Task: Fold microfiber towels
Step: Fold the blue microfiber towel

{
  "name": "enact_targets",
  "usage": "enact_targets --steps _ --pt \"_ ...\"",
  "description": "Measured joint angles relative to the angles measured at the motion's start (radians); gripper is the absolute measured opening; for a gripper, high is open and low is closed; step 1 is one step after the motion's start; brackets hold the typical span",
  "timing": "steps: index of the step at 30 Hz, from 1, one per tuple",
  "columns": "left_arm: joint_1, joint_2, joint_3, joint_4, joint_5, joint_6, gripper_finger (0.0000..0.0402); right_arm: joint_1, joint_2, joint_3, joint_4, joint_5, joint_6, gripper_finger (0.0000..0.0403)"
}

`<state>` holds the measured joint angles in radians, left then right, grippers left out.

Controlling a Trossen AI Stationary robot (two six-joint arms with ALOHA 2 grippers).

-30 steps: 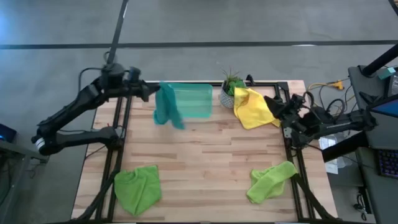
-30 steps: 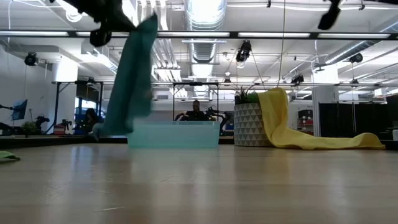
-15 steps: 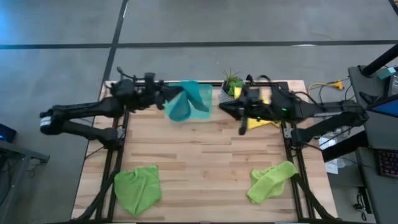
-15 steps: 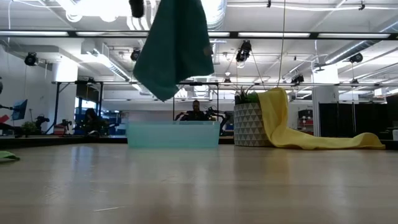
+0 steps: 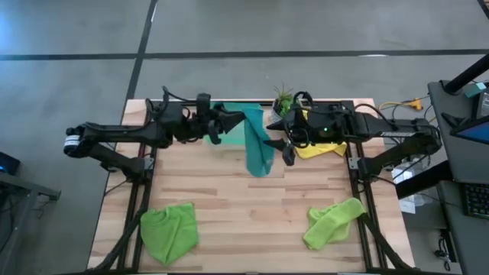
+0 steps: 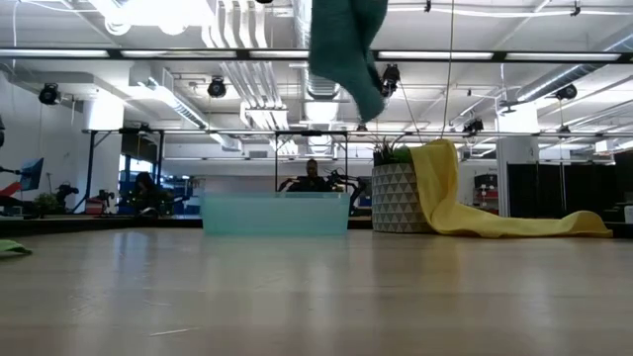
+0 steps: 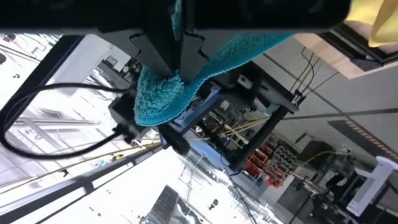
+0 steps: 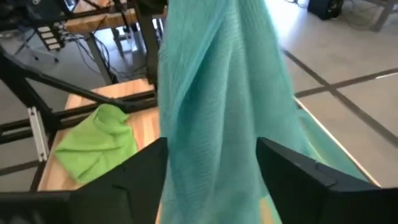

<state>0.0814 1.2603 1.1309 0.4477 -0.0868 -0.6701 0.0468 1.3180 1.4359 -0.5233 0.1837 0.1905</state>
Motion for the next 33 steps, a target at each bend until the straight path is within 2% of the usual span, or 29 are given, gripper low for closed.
enact_targets --steps 5,11,18,25,33 --pt "0.000 -0.007 0.006 -0.001 -0.003 0.006 0.0000 0.012 -0.008 -0.027 0.012 -0.010 0.034 0.0267" --pt "0.000 -0.014 0.007 0.012 -0.028 0.023 0.0000 0.026 0.007 -0.066 0.034 -0.007 0.051 0.0262" --pt "0.000 -0.016 0.007 0.041 -0.090 0.043 0.0000 0.040 0.064 -0.072 0.174 -0.004 0.075 0.0260" --pt "0.000 -0.019 0.025 0.046 -0.152 0.070 0.0000 0.050 0.074 -0.079 0.220 0.115 0.100 0.0260" --pt "0.000 -0.019 0.072 0.048 -0.157 0.105 0.0000 0.048 0.109 -0.109 0.225 0.221 0.135 0.0258"
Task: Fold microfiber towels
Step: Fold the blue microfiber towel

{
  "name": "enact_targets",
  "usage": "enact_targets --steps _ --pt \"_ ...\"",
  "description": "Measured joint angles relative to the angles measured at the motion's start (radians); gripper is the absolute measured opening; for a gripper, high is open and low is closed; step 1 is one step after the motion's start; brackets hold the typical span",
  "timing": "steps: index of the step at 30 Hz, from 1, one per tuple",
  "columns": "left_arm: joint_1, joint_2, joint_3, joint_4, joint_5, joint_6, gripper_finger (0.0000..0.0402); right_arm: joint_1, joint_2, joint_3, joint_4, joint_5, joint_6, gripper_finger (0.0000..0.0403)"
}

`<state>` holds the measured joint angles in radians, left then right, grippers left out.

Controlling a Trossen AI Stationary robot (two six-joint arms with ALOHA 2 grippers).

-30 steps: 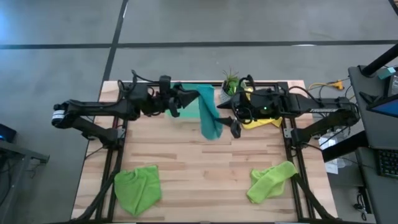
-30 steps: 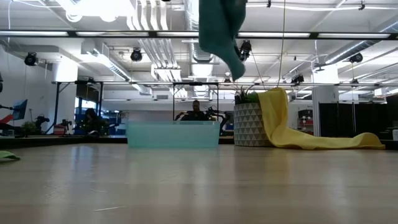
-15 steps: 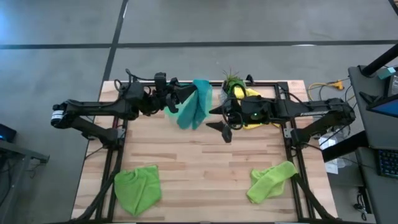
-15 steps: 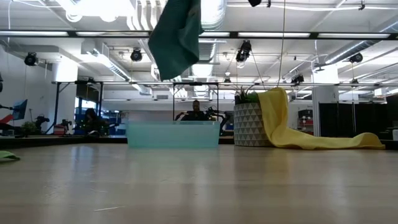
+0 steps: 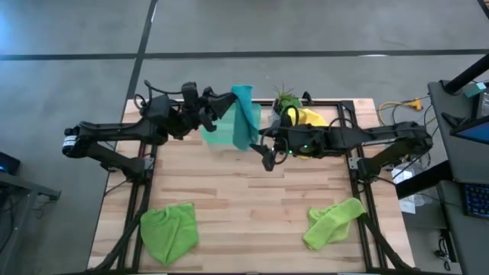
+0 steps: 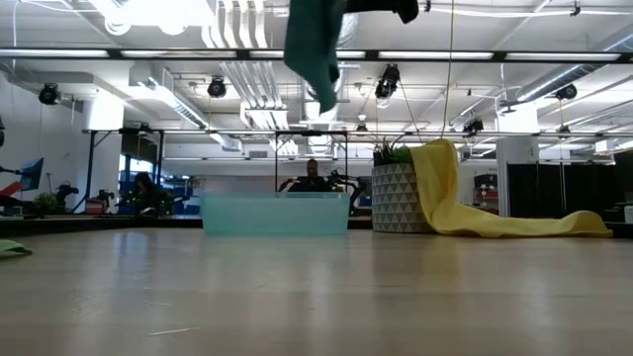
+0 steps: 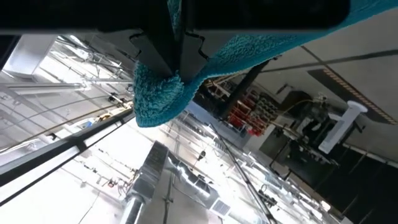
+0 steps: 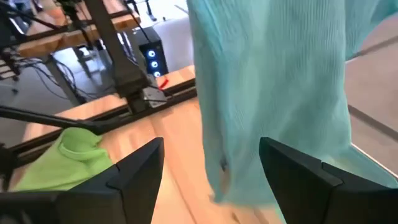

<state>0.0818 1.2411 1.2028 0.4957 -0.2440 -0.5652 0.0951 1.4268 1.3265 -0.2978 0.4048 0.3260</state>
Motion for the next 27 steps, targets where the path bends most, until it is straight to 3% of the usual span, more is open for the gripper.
enact_targets --steps 4,9,11,13,19,27 --pt "-0.002 0.000 0.006 0.000 0.001 0.004 0.0000 -0.002 0.009 0.003 0.004 0.025 -0.001 0.0230" --pt "-0.003 0.000 0.007 0.003 0.001 0.005 0.0000 -0.002 0.011 0.005 0.039 0.032 -0.044 0.0100" --pt "-0.003 0.000 0.007 0.003 0.001 0.007 0.0000 -0.005 0.011 0.005 0.041 -0.025 -0.046 0.0043" --pt "-0.003 0.000 0.008 0.003 0.001 0.030 0.0000 -0.004 0.012 0.004 0.040 -0.071 -0.046 0.0021" --pt "-0.003 -0.006 0.007 0.003 0.001 0.055 0.0000 -0.001 0.002 0.004 0.041 -0.091 -0.017 0.0056" --pt "-0.003 -0.008 0.008 0.005 0.000 0.056 0.0000 -0.002 0.008 0.004 0.043 -0.151 0.031 0.0188"
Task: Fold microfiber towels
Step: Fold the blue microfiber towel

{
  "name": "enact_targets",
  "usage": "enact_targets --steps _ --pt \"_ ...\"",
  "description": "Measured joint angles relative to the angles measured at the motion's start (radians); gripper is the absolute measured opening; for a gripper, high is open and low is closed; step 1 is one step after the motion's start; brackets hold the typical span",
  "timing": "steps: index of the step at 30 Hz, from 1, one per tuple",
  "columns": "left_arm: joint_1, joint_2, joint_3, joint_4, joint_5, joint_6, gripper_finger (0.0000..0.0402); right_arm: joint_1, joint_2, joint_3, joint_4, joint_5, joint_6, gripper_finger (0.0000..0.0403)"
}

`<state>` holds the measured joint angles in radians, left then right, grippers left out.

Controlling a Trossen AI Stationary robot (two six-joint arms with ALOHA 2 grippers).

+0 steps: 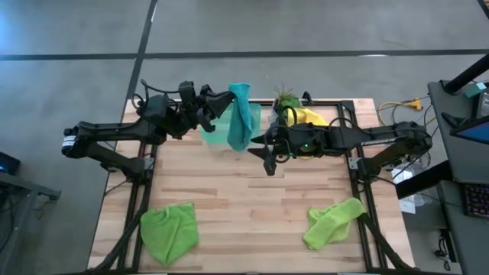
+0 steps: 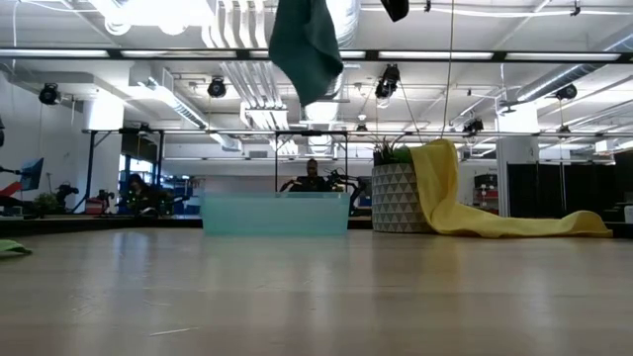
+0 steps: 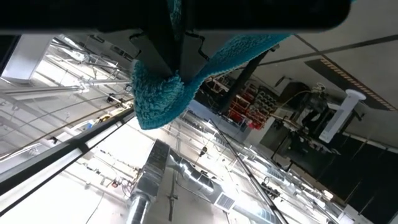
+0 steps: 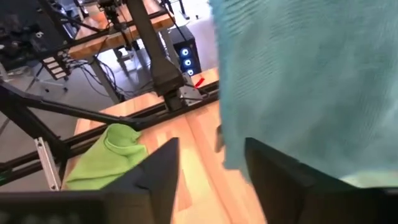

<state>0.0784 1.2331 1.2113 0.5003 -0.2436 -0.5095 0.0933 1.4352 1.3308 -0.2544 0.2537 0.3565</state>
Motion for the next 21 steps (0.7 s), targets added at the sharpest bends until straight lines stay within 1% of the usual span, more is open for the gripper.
enact_targets --steps 3,6,9,11,13,14,16,19,20,21 --pt "0.000 0.000 0.000 0.001 -0.001 -0.004 0.0000 0.000 0.009 0.000 0.000 -0.002 0.010 0.0226" --pt "0.000 0.000 0.000 0.020 -0.005 -0.006 0.0000 0.000 0.029 0.000 0.007 0.001 0.011 0.0249" --pt "0.000 0.005 0.001 0.054 -0.008 -0.007 0.0000 -0.006 0.069 0.003 0.030 0.011 0.014 0.0254" --pt "0.000 0.006 0.001 0.065 -0.015 -0.007 0.0000 -0.007 0.096 0.013 0.040 0.032 0.018 0.0245" --pt "0.000 0.006 0.001 0.065 -0.020 -0.007 0.0000 -0.008 0.108 0.026 0.042 0.049 0.006 0.0218" --pt "0.000 0.006 0.001 0.065 -0.021 -0.007 0.0000 -0.008 0.108 0.032 0.043 0.063 -0.003 0.0197" --pt "0.000 0.005 0.001 0.064 -0.021 -0.006 0.0000 -0.008 0.095 0.037 0.056 0.099 -0.028 0.0142" --pt "0.000 0.001 0.001 0.064 -0.021 -0.002 0.0000 -0.008 0.066 0.037 0.049 0.136 -0.086 0.0046" --pt "0.000 -0.001 0.001 0.064 -0.021 -0.001 0.0000 -0.008 0.058 0.037 0.042 0.137 -0.105 0.0029" --pt "0.000 -0.003 0.001 0.065 -0.024 0.002 0.0000 -0.008 0.053 0.037 0.037 0.139 -0.113 0.0022"
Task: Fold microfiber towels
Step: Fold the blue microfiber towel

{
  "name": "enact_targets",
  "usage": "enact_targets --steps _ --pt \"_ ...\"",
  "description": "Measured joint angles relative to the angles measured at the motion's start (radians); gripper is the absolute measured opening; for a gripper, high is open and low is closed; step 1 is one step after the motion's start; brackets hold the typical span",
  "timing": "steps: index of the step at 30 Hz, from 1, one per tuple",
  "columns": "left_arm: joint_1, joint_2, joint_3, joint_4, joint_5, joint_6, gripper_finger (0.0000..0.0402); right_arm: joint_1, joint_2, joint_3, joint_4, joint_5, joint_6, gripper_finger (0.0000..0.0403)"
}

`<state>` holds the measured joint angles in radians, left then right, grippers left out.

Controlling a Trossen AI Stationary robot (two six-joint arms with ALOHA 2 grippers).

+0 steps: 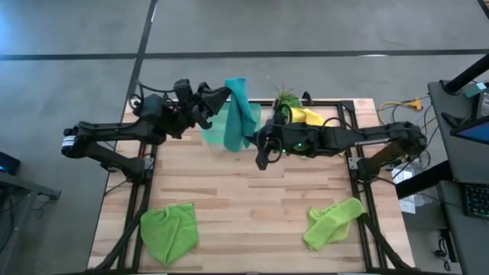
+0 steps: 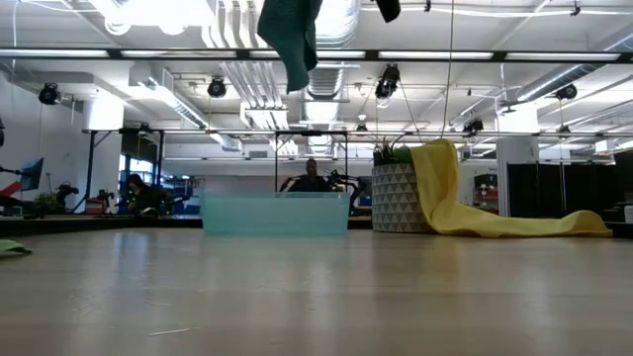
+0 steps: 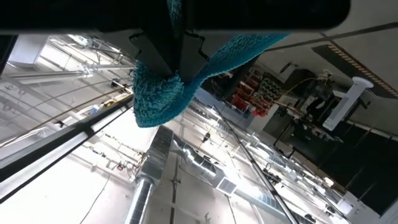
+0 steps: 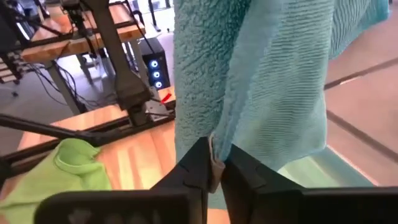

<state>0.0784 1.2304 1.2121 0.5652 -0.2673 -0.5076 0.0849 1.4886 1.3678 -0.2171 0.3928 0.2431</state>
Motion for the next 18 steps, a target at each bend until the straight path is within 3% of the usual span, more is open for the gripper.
enact_targets --steps 13,18 --pt "0.001 -0.019 -0.004 -0.007 0.004 0.031 0.0000 0.000 -0.091 0.000 -0.228 0.000 -0.029 0.0009" --pt "0.000 -0.020 -0.007 -0.031 0.090 0.117 0.0022 0.000 -0.176 0.000 -0.375 -0.035 -0.068 0.0009"
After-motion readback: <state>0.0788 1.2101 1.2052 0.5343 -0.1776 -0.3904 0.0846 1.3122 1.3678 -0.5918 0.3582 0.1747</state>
